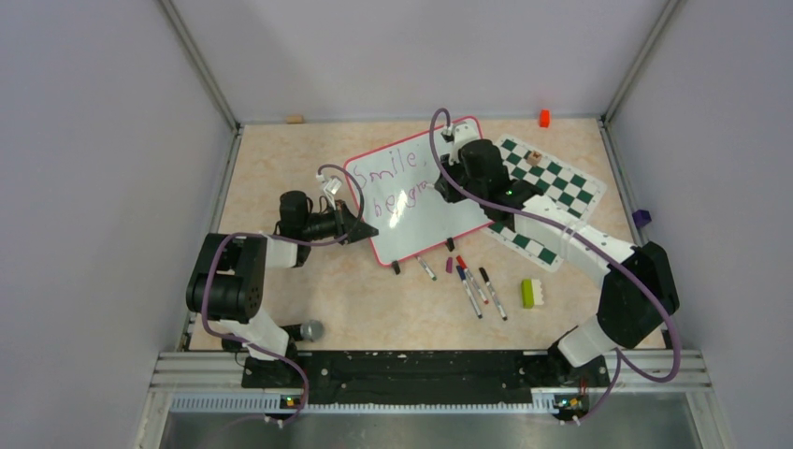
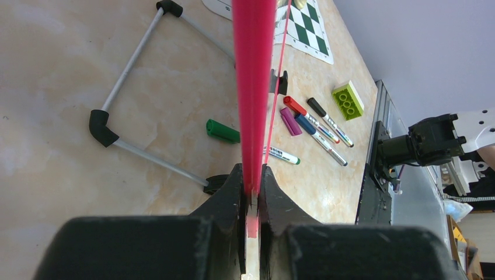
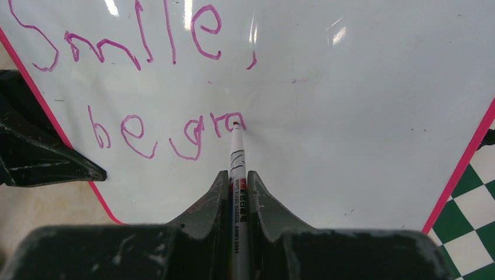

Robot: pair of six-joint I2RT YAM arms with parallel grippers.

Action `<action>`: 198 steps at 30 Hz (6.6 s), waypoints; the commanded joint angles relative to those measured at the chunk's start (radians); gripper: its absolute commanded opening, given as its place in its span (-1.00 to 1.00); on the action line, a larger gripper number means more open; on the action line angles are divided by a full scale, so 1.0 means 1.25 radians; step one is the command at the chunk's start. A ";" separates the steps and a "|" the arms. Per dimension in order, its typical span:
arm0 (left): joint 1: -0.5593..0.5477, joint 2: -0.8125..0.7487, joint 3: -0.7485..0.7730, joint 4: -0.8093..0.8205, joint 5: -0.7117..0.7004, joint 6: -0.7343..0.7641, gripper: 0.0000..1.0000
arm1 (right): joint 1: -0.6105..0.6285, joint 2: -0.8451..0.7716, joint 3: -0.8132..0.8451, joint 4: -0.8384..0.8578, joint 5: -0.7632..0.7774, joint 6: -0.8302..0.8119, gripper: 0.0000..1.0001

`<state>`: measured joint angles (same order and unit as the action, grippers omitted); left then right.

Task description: Write a sentence on the whiteboard

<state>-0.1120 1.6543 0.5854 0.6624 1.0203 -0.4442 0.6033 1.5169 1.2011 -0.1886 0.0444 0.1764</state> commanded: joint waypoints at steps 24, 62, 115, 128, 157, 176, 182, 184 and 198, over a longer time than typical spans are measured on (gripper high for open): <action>-0.010 0.031 -0.009 -0.098 -0.059 0.009 -1.00 | -0.023 -0.029 -0.031 0.016 -0.003 0.015 -1.00; -0.010 0.032 -0.008 -0.099 -0.059 0.009 -1.00 | -0.074 -0.048 0.009 0.040 -0.115 0.033 -1.00; -0.010 0.034 -0.008 -0.100 -0.058 0.009 -1.00 | -0.075 -0.071 0.028 0.035 -0.007 0.023 -1.00; -0.010 0.034 -0.007 -0.100 -0.059 0.009 -1.00 | -0.075 -0.016 0.074 0.033 -0.032 0.024 -1.00; -0.011 0.033 -0.007 -0.100 -0.057 0.010 -1.00 | -0.075 -0.051 -0.036 0.007 -0.052 0.030 -1.00; -0.010 0.032 -0.009 -0.100 -0.059 0.010 -1.00 | -0.075 -0.037 -0.007 -0.013 0.016 0.034 -1.00; -0.010 0.032 -0.008 -0.101 -0.059 0.010 -1.00 | -0.075 -0.027 0.023 -0.007 0.011 0.033 -1.00; -0.010 0.032 -0.008 -0.100 -0.059 0.010 -1.00 | -0.075 -0.029 0.033 -0.009 0.005 0.033 -1.00; -0.010 0.031 -0.008 -0.100 -0.058 0.011 -1.00 | -0.078 -0.075 0.016 -0.030 0.033 0.027 -1.00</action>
<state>-0.1131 1.6543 0.5858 0.6601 1.0241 -0.4397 0.5140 1.4620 1.1957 -0.2329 0.0608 0.2119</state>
